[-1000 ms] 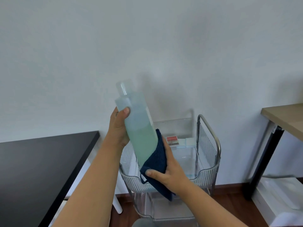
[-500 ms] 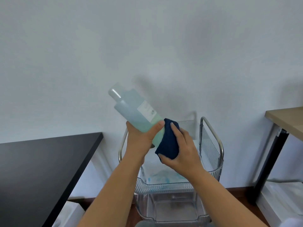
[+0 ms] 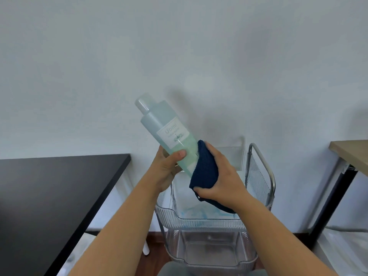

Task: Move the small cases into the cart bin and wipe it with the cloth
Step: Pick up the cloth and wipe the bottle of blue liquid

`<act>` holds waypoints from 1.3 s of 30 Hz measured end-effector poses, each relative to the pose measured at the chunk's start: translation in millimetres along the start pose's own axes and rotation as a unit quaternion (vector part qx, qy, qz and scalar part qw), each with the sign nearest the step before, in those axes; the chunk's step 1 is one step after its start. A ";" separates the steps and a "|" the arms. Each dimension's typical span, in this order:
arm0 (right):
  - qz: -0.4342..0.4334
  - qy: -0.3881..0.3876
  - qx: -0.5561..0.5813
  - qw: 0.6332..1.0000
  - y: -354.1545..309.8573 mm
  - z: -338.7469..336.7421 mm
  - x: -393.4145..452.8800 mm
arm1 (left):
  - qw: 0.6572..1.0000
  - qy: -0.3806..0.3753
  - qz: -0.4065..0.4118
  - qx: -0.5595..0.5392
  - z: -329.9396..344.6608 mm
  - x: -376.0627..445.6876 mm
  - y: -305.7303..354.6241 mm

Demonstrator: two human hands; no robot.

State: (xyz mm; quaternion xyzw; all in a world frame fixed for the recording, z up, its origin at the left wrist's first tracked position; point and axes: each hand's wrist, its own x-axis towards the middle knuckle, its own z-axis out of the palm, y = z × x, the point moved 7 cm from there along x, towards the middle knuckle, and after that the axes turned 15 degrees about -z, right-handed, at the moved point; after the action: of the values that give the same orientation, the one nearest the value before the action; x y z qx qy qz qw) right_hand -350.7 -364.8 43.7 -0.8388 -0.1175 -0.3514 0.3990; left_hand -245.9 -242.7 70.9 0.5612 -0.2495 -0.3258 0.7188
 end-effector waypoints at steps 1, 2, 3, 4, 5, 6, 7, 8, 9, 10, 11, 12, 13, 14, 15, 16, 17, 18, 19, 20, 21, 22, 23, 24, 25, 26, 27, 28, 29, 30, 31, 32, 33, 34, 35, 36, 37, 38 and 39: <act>-0.001 0.010 -0.013 1.000 0.0 1.1 -0.9 | 1.000 0.014 0.014 -0.003 3.4 -0.9 -1.9; -0.005 0.015 -0.035 0.999 -0.7 2.8 -2.0 | 0.999 0.035 0.027 0.010 6.8 -2.0 -2.9; -0.013 0.015 -0.062 0.998 -2.2 5.4 -3.2 | 0.997 0.065 0.039 0.029 8.5 -2.7 -3.2; -0.022 0.014 -0.090 0.996 -4.0 8.2 -4.8 | 0.993 0.098 0.046 0.045 8.1 -3.8 -3.0; -0.031 0.012 -0.116 0.993 -5.8 10.7 -6.6 | 0.989 0.128 0.051 0.054 6.0 -5.3 -2.4; -0.039 0.012 -0.138 0.990 -7.2 12.5 -8.4 | 0.986 0.149 0.055 0.058 3.0 -7.1 -1.4; -0.044 0.010 -0.153 0.987 -7.5 13.2 -9.3 | 0.984 0.155 0.058 0.061 0.4 -8.3 -0.7; -0.043 0.005 -0.159 0.986 -7.1 13.6 -9.2 | 0.985 0.149 0.061 0.064 -1.8 -9.3 -0.1; -0.037 -0.004 -0.149 0.988 -5.9 14.2 -8.2 | 0.987 0.133 0.064 0.067 -3.4 -10.0 0.7; -0.023 -0.015 -0.123 0.992 -4.6 15.0 -6.9 | 0.989 0.114 0.067 0.068 -4.6 -10.6 1.7; -0.006 -0.024 -0.084 0.996 -2.7 16.0 -5.5 | 0.991 0.093 0.070 0.066 -5.7 -10.6 2.5; 0.009 -0.029 -0.046 0.998 -0.5 16.3 -4.6 | 0.993 0.069 0.070 0.063 -5.9 -10.2 2.9; 0.018 -0.032 -0.017 0.999 1.1 16.0 -4.1 | 0.995 0.044 0.067 0.059 -5.8 -9.4 2.7; 0.022 -0.034 0.003 0.999 1.7 15.3 -3.9 | 0.996 0.023 0.062 0.054 -6.2 -9.0 2.1; 0.023 -0.038 0.019 0.999 1.6 14.6 -3.4 | 0.997 0.005 0.053 0.048 -7.2 -9.0 1.3; 0.024 -0.043 0.033 0.998 1.0 14.3 -3.0 | 0.998 -0.008 0.042 0.041 -8.0 -9.5 0.7; 0.025 -0.048 0.045 0.998 0.4 14.3 -2.7 | 0.999 -0.018 0.030 0.033 -8.5 -10.0 0.2; 0.026 -0.048 0.052 0.997 -0.2 14.2 -2.7 | 0.999 -0.024 0.020 0.024 -9.1 -9.8 -0.4; 0.027 -0.042 0.054 0.997 -0.4 13.8 -2.7 | 0.999 -0.026 0.014 0.014 -9.3 -9.2 -1.1; 0.026 -0.034 0.050 0.998 -0.4 13.2 -2.9 | 1.000 -0.025 0.012 0.000 -7.9 -9.3 -2.0; 0.024 -0.024 0.039 0.999 -0.5 12.5 -3.4 | 1.000 -0.017 0.014 -0.013 -5.2 -10.3 -2.9; 0.021 -0.014 0.020 0.999 -0.9 11.7 -3.9 | 1.000 0.002 0.019 -0.018 -2.8 -11.5 -5.2; 0.016 -0.007 -0.006 1.000 -1.2 11.5 -5.0 | 0.999 0.033 0.021 -0.007 -1.1 -12.8 -9.5; 0.006 -0.002 -0.038 0.999 -1.6 11.9 -6.1 | 0.997 0.073 0.016 0.013 -0.3 -14.8 -14.7; -0.007 0.001 -0.074 0.997 -2.1 12.6 -7.3 | 0.992 0.122 0.000 0.032 -0.6 -17.7 -19.9; -0.023 0.003 -0.109 0.994 -3.0 13.6 -8.2 | 0.984 0.170 -0.020 0.046 -2.0 -20.9 -24.4; -0.038 0.003 -0.138 0.990 -4.0 14.8 -9.1 | 0.978 0.199 -0.034 0.050 -3.2 -23.4 -28.2; -0.052 0.003 -0.160 0.986 -5.1 15.3 -9.6 | 0.977 0.206 -0.034 0.040 -3.7 -24.0 -29.8; -0.063 0.004 -0.175 0.983 -5.9 15.1 -9.9 | 0.978 0.203 -0.029 0.025 -3.9 -23.7 -29.7; -0.071 0.006 -0.183 0.980 -6.4 15.0 -10.3 | 0.979 0.203 -0.023 0.015 -5.2 -23.8 -29.2; -0.081 0.010 -0.188 0.979 -7.3 14.5 -10.7 | 0.979 0.204 -0.016 0.015 -7.0 -24.2 -28.2; -0.092 0.015 -0.189 0.977 -9.0 13.9 -10.6 | 0.979 0.201 -0.007 0.023 -9.1 -24.1 -26.7; -0.104 0.018 -0.190 0.976 -11.1 13.0 -10.1 | 0.980 0.194 0.003 0.035 -10.6 -23.0 -24.7; -0.116 0.015 -0.192 0.974 -13.5 12.5 -9.2 | 0.981 0.185 0.013 0.048 -12.1 -21.6 -22.6; -0.127 0.009 -0.196 0.972 -15.4 12.1 -8.1 | 0.982 0.179 0.021 0.060 -13.4 -20.6 -19.8; -0.136 0.000 -0.201 0.970 -16.8 12.1 -6.7 | 0.982 0.175 0.027 0.068 -14.7 -19.4 -16.6; -0.144 -0.012 -0.206 0.968 -17.6 12.7 -5.7 | 0.981 0.175 0.031 0.074 -16.1 -18.5 -13.3; -0.150 -0.025 -0.210 0.966 -18.5 13.8 -5.1 | 0.980 0.179 0.031 0.080 -18.1 -17.3 -10.2; -0.157 -0.037 -0.210 0.964 -19.3 15.2 -4.7 | 0.979 0.182 0.030 0.085 -19.7 -15.9 -7.4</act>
State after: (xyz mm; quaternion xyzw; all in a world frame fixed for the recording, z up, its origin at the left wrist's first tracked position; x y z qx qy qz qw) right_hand -355.8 -340.4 45.3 -0.8873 -0.1857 -0.3950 0.1490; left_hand -243.5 -219.3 59.0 0.6627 -0.1581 -0.1738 0.7111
